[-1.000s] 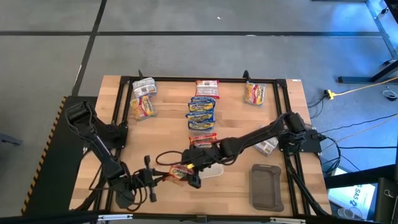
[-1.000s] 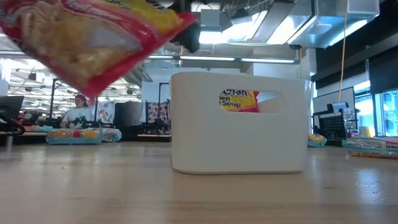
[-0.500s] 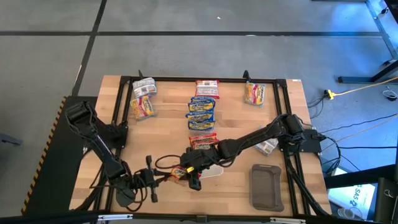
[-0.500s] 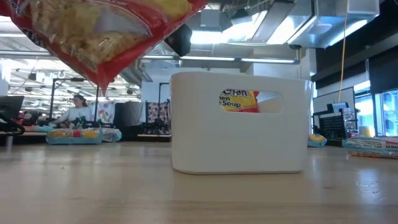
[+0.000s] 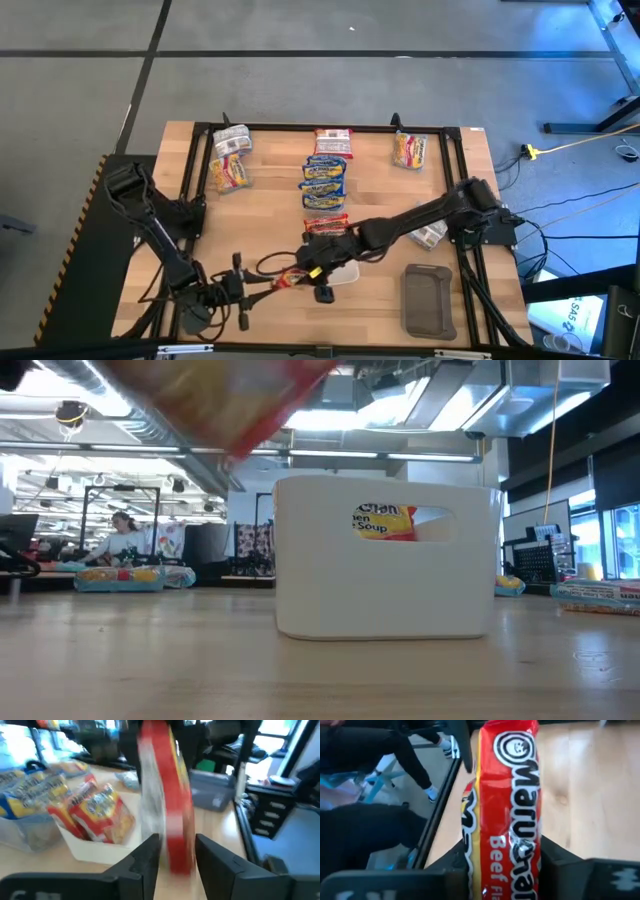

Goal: Sort Maruchan noodles
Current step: Put the red noodle pack into the white bin

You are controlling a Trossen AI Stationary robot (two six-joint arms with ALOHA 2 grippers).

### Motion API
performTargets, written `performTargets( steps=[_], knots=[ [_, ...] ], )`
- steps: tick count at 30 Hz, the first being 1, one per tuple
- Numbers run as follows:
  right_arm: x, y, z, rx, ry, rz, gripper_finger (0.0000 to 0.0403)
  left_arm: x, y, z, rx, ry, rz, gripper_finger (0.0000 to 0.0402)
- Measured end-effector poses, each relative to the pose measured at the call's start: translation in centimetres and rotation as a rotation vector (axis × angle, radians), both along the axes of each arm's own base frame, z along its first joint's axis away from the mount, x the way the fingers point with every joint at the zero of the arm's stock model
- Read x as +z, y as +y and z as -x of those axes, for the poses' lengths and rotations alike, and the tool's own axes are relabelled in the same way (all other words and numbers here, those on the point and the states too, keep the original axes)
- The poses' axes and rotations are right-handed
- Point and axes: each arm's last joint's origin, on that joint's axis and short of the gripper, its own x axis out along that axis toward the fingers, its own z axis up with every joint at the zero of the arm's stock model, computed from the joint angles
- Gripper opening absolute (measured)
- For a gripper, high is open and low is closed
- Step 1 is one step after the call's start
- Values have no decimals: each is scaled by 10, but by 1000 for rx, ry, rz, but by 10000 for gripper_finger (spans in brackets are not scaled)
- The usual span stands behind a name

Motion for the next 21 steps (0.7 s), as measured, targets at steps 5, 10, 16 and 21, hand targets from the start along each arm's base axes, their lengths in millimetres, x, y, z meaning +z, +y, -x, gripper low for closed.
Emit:
performTargets(
  steps=[5,10,16,21],
  knots=[
    [42,-12,34,25,33,76,93,-2,-2,4,-24,10,-3,122],
    [57,-24,61,-7,124,210,103,-2,0,-1,-19,16,0,121],
    [37,-28,65,-4,257,356,96,-3,5,-10,-36,41,15,120],
    [9,-24,53,27,329,397,98,-3,9,-16,-57,62,35,120]
  ],
)
